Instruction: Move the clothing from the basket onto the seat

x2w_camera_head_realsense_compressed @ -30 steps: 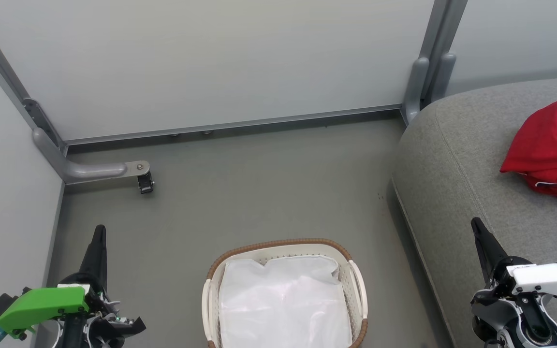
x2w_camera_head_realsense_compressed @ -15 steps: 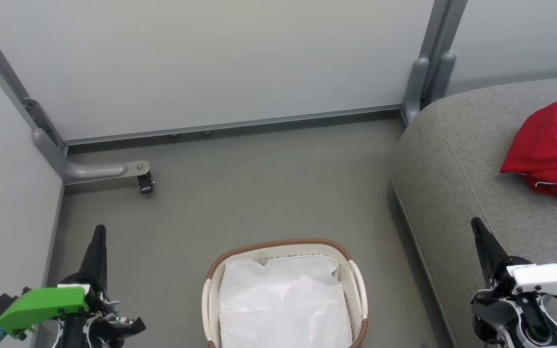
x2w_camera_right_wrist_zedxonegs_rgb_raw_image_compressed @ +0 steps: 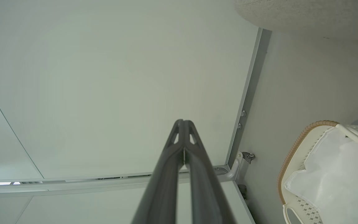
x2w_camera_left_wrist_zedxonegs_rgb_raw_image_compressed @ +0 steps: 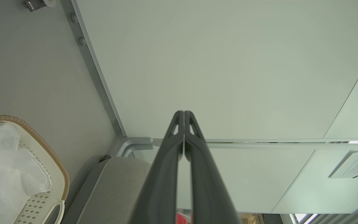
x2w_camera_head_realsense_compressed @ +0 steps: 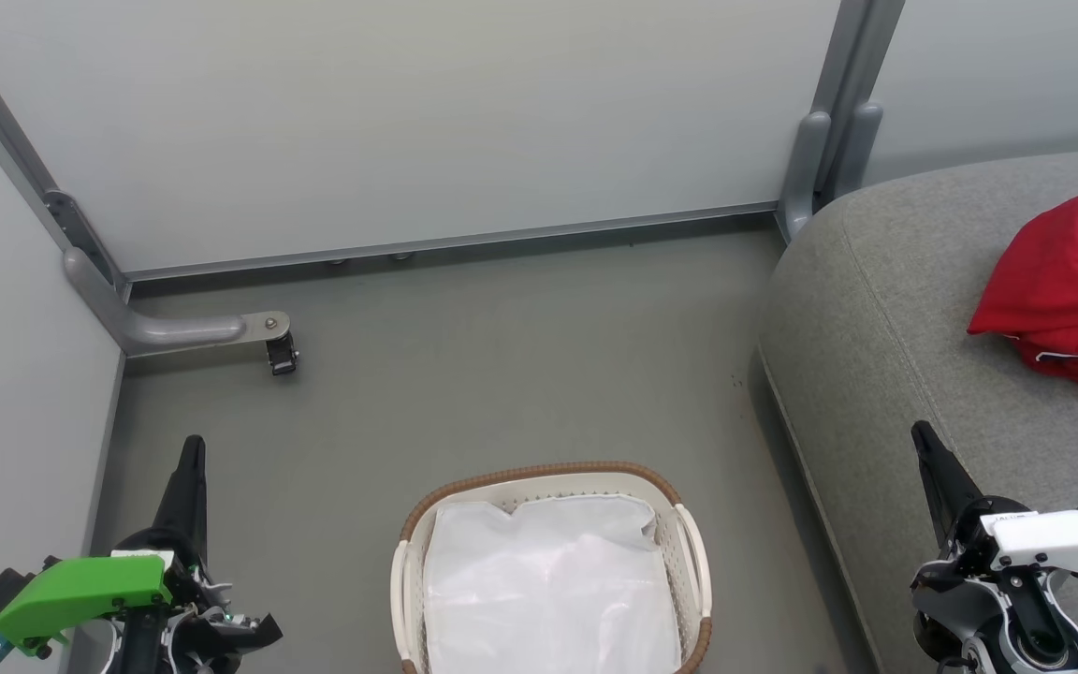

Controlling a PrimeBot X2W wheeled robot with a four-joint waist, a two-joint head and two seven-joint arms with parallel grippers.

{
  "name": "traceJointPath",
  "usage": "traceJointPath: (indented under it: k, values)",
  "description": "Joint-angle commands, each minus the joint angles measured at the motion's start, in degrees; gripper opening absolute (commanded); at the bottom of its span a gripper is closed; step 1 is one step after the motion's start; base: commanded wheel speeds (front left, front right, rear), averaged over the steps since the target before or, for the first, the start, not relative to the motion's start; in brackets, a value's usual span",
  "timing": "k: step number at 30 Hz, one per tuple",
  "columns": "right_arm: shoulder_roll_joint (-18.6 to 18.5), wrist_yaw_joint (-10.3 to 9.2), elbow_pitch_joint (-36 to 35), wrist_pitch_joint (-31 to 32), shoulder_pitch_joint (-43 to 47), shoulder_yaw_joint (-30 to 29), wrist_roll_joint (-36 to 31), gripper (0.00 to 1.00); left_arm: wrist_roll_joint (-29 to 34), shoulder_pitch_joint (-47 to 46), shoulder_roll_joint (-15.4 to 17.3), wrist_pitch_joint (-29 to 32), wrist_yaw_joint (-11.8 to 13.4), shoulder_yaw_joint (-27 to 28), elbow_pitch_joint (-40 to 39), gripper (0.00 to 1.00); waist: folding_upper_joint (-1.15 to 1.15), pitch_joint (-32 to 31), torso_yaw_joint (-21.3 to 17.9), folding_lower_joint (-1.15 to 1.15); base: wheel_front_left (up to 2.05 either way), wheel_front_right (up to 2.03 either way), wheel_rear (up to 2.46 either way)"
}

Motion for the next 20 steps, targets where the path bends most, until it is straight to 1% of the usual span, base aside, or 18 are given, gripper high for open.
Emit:
traceJointPath:
  k: [1,20]
  values:
    - [-0.15,0.00,-0.20,0.19,0.63,-0.11,0.22,0.00,-0.17,-0.56,0.42,0.18,-0.35,0.13,-0.08,0.00,0.00,0.00,0.00,0.00,0.00,0.00,0.00]
    - [-0.15,0.00,-0.20,0.19,0.64,-0.10,0.23,0.00,-0.18,-0.56,0.42,0.17,-0.35,0.13,-0.09,0.00,0.00,0.00,0.00,0.00,0.00,0.00,0.00]
